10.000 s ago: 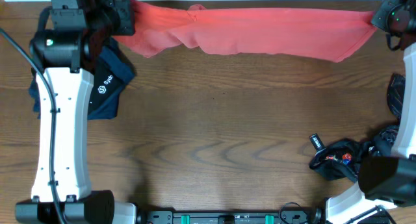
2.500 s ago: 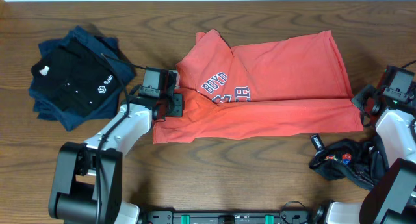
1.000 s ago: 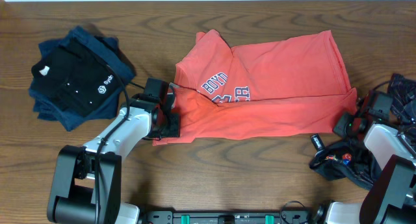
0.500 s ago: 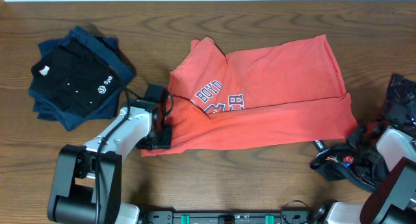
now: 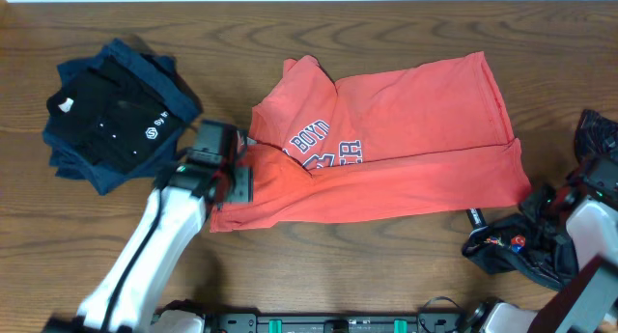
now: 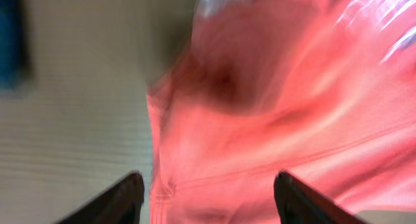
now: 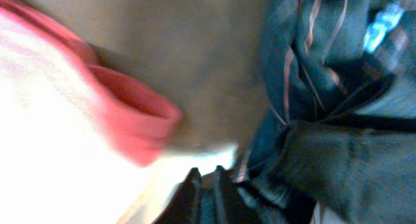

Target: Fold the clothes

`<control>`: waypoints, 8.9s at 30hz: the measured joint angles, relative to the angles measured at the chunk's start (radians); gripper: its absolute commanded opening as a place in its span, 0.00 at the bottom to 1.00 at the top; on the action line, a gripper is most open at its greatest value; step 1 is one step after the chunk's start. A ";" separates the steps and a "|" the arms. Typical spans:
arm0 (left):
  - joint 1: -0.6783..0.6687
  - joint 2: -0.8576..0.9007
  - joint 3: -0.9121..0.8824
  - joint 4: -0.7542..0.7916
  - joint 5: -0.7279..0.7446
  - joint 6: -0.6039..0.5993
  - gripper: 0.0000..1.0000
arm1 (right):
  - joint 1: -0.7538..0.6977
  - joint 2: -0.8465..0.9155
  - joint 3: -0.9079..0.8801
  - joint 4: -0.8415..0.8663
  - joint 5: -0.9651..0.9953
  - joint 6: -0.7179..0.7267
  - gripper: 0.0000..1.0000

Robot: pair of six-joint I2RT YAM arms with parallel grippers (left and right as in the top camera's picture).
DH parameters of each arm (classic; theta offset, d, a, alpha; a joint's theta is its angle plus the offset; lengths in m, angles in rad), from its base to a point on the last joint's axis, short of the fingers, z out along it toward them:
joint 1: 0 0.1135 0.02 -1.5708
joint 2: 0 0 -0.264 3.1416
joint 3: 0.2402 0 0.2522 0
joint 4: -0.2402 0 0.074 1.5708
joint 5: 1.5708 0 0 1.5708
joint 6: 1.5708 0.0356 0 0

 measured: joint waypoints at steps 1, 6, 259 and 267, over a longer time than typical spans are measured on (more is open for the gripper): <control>0.000 -0.030 0.002 0.082 -0.003 0.002 0.60 | 0.000 -0.039 0.000 0.000 -0.022 -0.007 0.15; 0.000 -0.040 0.024 0.391 -0.005 0.013 0.61 | 0.000 -0.171 0.001 -0.005 -0.103 -0.017 0.20; 0.146 0.396 0.568 -0.014 0.371 -0.109 0.06 | 0.248 0.459 0.835 -0.228 0.214 -0.154 0.01; 0.146 0.364 0.569 -0.306 0.372 -0.093 0.06 | 0.183 0.366 0.836 -0.465 0.222 -0.143 0.01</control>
